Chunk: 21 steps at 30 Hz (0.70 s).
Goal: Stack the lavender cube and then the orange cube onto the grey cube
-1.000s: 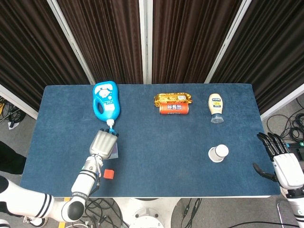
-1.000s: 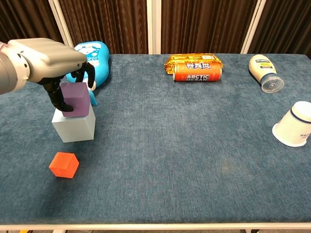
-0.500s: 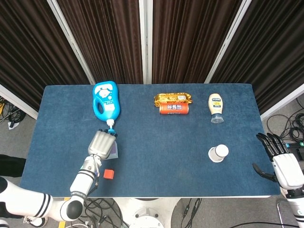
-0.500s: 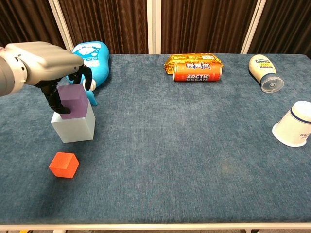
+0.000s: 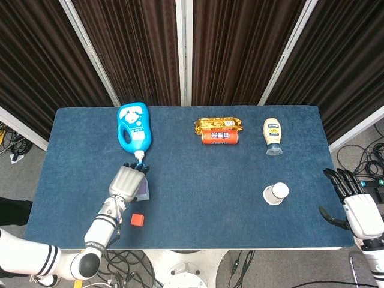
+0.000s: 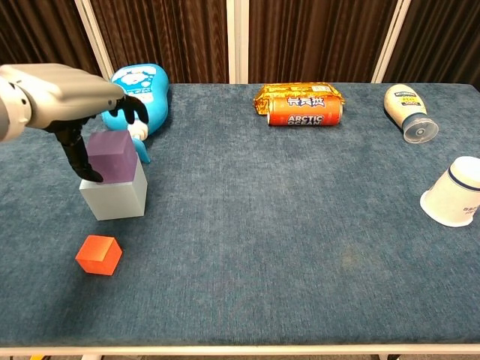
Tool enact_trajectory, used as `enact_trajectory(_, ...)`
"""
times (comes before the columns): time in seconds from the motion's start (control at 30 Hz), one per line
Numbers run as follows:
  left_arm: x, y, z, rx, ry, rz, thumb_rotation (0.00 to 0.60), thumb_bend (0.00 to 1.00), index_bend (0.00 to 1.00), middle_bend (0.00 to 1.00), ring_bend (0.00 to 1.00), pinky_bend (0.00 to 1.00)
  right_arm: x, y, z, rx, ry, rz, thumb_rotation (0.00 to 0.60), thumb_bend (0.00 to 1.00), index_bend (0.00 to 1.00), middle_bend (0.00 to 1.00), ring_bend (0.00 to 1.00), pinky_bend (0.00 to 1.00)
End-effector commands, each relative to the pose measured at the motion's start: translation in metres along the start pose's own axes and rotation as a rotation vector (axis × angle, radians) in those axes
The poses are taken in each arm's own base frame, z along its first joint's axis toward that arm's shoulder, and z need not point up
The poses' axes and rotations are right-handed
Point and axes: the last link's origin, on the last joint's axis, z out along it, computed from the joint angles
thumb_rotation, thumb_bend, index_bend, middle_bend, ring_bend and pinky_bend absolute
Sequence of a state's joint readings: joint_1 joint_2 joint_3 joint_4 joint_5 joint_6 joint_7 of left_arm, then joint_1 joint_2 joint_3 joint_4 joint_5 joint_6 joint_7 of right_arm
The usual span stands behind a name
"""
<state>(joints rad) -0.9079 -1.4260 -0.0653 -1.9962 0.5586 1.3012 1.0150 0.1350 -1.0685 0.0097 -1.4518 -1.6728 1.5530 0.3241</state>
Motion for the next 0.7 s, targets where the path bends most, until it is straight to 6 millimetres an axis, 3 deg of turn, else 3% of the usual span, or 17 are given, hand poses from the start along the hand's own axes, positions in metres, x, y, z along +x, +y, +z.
enact_trajectory(0.03, 0.010, -0.008, -0.006, 0.029, 0.023, 0.002, 0.600, 0.16, 0.21, 0.28, 0.20, 0.26, 0.001, 0.000, 0.000, -0.001, 0.001, 0.002, 0.600, 0.20, 0.03, 0.08, 0.00, 0.00)
enact_trajectory(0.27, 0.018, -0.058, -0.032, 0.206, 0.086, -0.005, 0.600, 0.16, 0.21, 0.28, 0.20, 0.27, 0.003, 0.001, 0.000, -0.001, 0.006, 0.012, 0.600, 0.20, 0.03, 0.08, 0.00, 0.00)
enact_trajectory(0.5, -0.015, -0.111, -0.067, 0.324, -0.043, -0.032, 0.600, 0.16, 0.23, 0.30, 0.20, 0.28, 0.002, 0.001, 0.000, 0.000, 0.003, 0.011, 0.600, 0.20, 0.03, 0.08, 0.00, 0.00)
enact_trajectory(0.7, -0.044, -0.114, -0.083, 0.182, -0.056, -0.037, 0.600, 0.16, 0.45, 0.48, 0.33, 0.39, -0.002, 0.000, 0.001, 0.000, -0.007, 0.001, 0.600, 0.20, 0.03, 0.08, 0.00, 0.00)
